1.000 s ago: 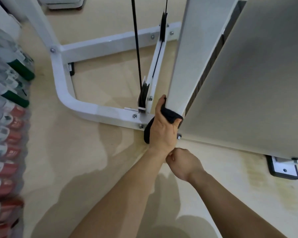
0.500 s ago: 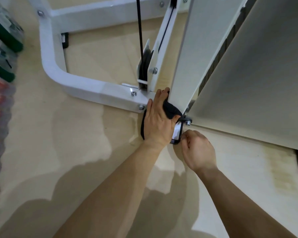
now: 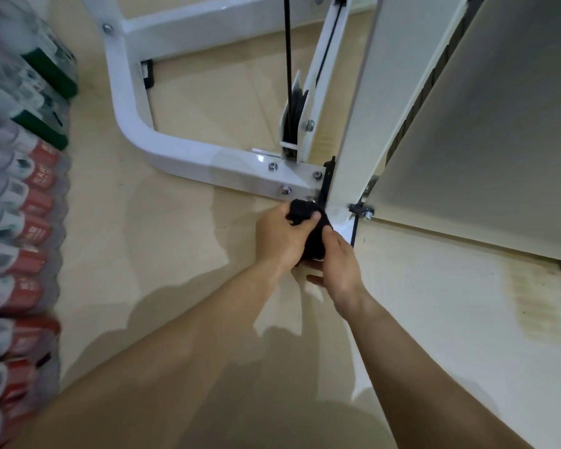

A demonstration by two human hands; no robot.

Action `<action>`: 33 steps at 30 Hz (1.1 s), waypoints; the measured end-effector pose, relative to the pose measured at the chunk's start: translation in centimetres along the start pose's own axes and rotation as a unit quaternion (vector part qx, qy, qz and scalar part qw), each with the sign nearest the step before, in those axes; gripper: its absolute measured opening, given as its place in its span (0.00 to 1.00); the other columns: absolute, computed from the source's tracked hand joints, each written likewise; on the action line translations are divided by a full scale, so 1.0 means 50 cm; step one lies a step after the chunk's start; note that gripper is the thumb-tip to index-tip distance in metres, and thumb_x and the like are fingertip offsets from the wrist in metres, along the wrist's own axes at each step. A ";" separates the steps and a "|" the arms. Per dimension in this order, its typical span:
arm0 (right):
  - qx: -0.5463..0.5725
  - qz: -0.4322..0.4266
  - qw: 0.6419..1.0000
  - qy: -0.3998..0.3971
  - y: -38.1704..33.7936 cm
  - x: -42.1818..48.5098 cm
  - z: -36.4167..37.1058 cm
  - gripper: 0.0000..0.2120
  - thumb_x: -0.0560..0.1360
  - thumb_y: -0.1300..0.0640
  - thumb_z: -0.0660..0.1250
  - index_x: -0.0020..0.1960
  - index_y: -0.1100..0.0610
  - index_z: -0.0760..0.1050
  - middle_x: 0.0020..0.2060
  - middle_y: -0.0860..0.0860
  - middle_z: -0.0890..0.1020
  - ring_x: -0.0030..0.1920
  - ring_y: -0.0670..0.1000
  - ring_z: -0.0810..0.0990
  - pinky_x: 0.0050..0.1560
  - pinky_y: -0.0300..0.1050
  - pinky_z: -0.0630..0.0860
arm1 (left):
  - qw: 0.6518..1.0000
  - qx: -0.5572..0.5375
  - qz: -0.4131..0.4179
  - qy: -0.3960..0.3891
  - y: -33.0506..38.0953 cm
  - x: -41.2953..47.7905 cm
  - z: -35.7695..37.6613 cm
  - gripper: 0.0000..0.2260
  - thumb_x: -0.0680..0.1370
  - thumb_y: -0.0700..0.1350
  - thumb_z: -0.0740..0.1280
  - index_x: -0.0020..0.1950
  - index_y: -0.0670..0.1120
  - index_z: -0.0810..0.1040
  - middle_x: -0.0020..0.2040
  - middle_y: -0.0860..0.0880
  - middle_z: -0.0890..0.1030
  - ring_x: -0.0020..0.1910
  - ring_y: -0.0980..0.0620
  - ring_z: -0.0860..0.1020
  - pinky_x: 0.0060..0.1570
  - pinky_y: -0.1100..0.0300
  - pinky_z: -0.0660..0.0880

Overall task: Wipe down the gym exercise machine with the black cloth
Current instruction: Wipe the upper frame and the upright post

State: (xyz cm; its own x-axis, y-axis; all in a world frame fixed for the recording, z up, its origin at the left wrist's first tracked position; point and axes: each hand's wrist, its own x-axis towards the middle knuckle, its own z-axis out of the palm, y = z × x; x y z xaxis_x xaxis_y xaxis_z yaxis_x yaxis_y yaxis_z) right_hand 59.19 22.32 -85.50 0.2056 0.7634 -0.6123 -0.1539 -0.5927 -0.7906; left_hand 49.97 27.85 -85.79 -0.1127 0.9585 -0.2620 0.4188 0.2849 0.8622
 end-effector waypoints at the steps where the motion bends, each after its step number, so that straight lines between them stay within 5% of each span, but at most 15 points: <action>1: 0.088 0.038 0.995 -0.006 -0.001 -0.005 0.009 0.18 0.83 0.44 0.55 0.63 0.50 0.78 0.54 0.51 0.85 0.54 0.55 0.85 0.54 0.55 0.82 | 0.998 -0.045 -0.026 -0.041 -0.001 -0.006 -0.008 0.07 0.74 0.46 0.75 0.50 0.48 0.83 0.45 0.51 0.86 0.45 0.53 0.84 0.51 0.50 0.82; 4: 0.264 0.027 0.961 0.076 -0.003 -0.010 0.006 0.11 0.83 0.55 0.63 0.58 0.60 0.80 0.50 0.58 0.86 0.50 0.57 0.85 0.50 0.53 0.83 | 0.966 -0.117 -0.068 -0.221 -0.005 -0.021 -0.025 0.16 0.75 0.34 0.72 0.62 0.44 0.77 0.53 0.44 0.85 0.51 0.51 0.84 0.56 0.51 0.80; 6: 0.233 -0.016 0.959 0.158 0.009 -0.001 0.000 0.04 0.79 0.61 0.69 0.53 0.59 0.80 0.49 0.60 0.85 0.49 0.58 0.85 0.52 0.54 0.83 | 0.943 -0.119 -0.100 -0.295 -0.001 -0.021 -0.038 0.18 0.77 0.34 0.70 0.65 0.46 0.76 0.55 0.44 0.84 0.53 0.51 0.82 0.56 0.54 0.80; 9: 0.181 -0.017 0.932 0.312 0.014 0.035 0.018 0.15 0.70 0.59 0.77 0.46 0.49 0.72 0.46 0.55 0.83 0.46 0.54 0.84 0.52 0.51 0.82 | 0.964 -0.031 -0.066 -0.256 0.011 0.010 -0.063 0.12 0.78 0.39 0.71 0.61 0.46 0.80 0.52 0.45 0.84 0.48 0.52 0.81 0.44 0.67 0.77; 11: 0.206 -0.026 0.904 0.374 0.004 0.065 0.041 0.16 0.69 0.57 0.78 0.46 0.51 0.70 0.45 0.52 0.82 0.45 0.53 0.84 0.50 0.48 0.81 | 0.973 0.019 -0.064 -0.221 0.008 0.039 -0.081 0.10 0.77 0.41 0.71 0.57 0.46 0.81 0.53 0.45 0.84 0.47 0.51 0.82 0.37 0.70 0.74; 14: 0.172 -0.059 0.906 0.382 0.000 0.120 0.088 0.12 0.71 0.59 0.76 0.46 0.54 0.72 0.42 0.51 0.81 0.45 0.53 0.82 0.48 0.39 0.76 | 0.961 0.123 -0.025 -0.247 -0.004 0.068 -0.104 0.06 0.76 0.41 0.69 0.49 0.51 0.81 0.50 0.48 0.85 0.48 0.49 0.83 0.41 0.63 0.72; 17: 0.111 -0.059 0.915 0.383 0.020 0.150 0.117 0.11 0.70 0.59 0.77 0.43 0.54 0.74 0.47 0.55 0.82 0.46 0.55 0.81 0.50 0.42 0.77 | 0.946 0.204 0.038 -0.248 -0.019 0.085 -0.126 0.05 0.76 0.43 0.70 0.49 0.53 0.81 0.45 0.54 0.82 0.44 0.57 0.79 0.43 0.67 0.70; 23: 0.092 -0.065 0.886 0.451 0.019 0.138 0.041 0.10 0.72 0.64 0.73 0.53 0.58 0.77 0.44 0.50 0.81 0.46 0.50 0.80 0.46 0.31 0.70 | 0.953 0.214 0.028 -0.215 -0.067 0.102 -0.163 0.07 0.76 0.43 0.70 0.43 0.56 0.80 0.43 0.53 0.81 0.43 0.53 0.79 0.45 0.63 0.71; 27: 0.026 -0.073 0.898 0.434 0.023 0.140 0.039 0.10 0.73 0.62 0.73 0.53 0.58 0.76 0.49 0.52 0.82 0.50 0.52 0.80 0.50 0.33 0.68 | 0.954 0.213 0.028 -0.208 -0.080 0.102 -0.165 0.07 0.76 0.44 0.69 0.43 0.56 0.80 0.46 0.52 0.82 0.45 0.52 0.80 0.46 0.62 0.71; 33: 0.052 -0.063 0.919 0.386 0.007 0.129 0.092 0.11 0.71 0.55 0.77 0.45 0.55 0.75 0.41 0.50 0.81 0.45 0.53 0.81 0.50 0.40 0.76 | 0.951 0.229 0.037 -0.205 -0.074 0.099 -0.139 0.07 0.77 0.42 0.67 0.47 0.54 0.80 0.42 0.57 0.80 0.47 0.52 0.79 0.46 0.64 0.71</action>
State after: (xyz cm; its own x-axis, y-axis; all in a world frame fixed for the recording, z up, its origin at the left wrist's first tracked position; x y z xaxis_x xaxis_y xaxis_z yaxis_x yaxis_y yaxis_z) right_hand 56.00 28.21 -89.76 0.8461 0.3905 -0.3628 -0.1660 -0.4537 -0.8756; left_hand 41.62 31.63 -87.26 0.2542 0.8637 -0.4352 0.7705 0.0911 0.6309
